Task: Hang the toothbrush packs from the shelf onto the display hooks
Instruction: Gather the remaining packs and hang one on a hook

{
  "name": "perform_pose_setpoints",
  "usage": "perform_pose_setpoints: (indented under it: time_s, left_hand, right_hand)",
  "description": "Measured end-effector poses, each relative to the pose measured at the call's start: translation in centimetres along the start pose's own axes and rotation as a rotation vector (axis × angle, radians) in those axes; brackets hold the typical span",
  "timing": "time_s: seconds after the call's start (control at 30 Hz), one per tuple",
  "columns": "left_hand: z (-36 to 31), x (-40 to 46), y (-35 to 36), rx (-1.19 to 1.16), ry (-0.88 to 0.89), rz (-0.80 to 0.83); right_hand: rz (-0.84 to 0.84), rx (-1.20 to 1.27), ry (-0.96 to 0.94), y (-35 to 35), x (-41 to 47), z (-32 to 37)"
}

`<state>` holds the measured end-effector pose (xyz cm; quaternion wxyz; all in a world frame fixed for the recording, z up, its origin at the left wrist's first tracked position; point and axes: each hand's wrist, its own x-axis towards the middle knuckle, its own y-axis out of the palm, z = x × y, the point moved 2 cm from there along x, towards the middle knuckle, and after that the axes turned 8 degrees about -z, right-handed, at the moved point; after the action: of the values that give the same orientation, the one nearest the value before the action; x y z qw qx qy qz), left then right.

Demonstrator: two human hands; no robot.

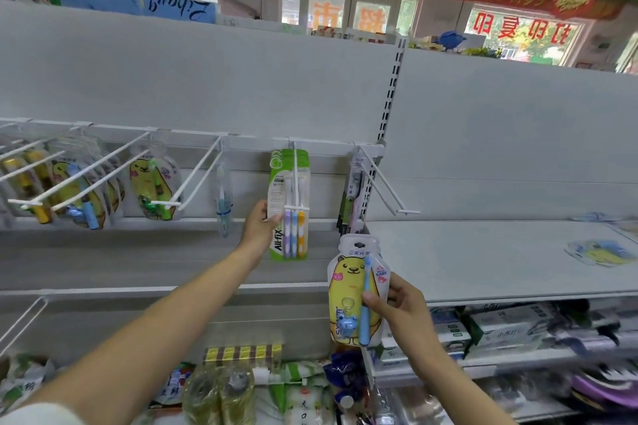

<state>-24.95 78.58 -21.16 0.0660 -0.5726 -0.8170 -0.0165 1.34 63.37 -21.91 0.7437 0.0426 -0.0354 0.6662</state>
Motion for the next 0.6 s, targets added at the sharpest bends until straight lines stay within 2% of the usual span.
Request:
perform_pose_setpoints:
  time_s: [0.27, 0.37, 0.47, 0.6]
  left_hand:
    - [0.3, -1.2, -1.6, 0.058, 0.01, -0.062]
    - [0.8, -2.9, -4.2, 0.082, 0.077, -0.043]
    - [1.6, -5.0, -7.6, 0.197, 0.203, 0.096]
    - [1.5, -9.1, -13.0, 0.283, 0.179, 0.396]
  right_hand:
    - [0.046, 0.009, -0.008, 2.6, 0.5, 0.3]
    - [0.088, -0.01, -0.034, 4.7, 0.6, 0.5]
    - [0.131, -0.037, -0.061, 7.7, 0.5, 0.5]
    - [0.176, -0.061, -0.101, 13.0, -0.2, 0.7]
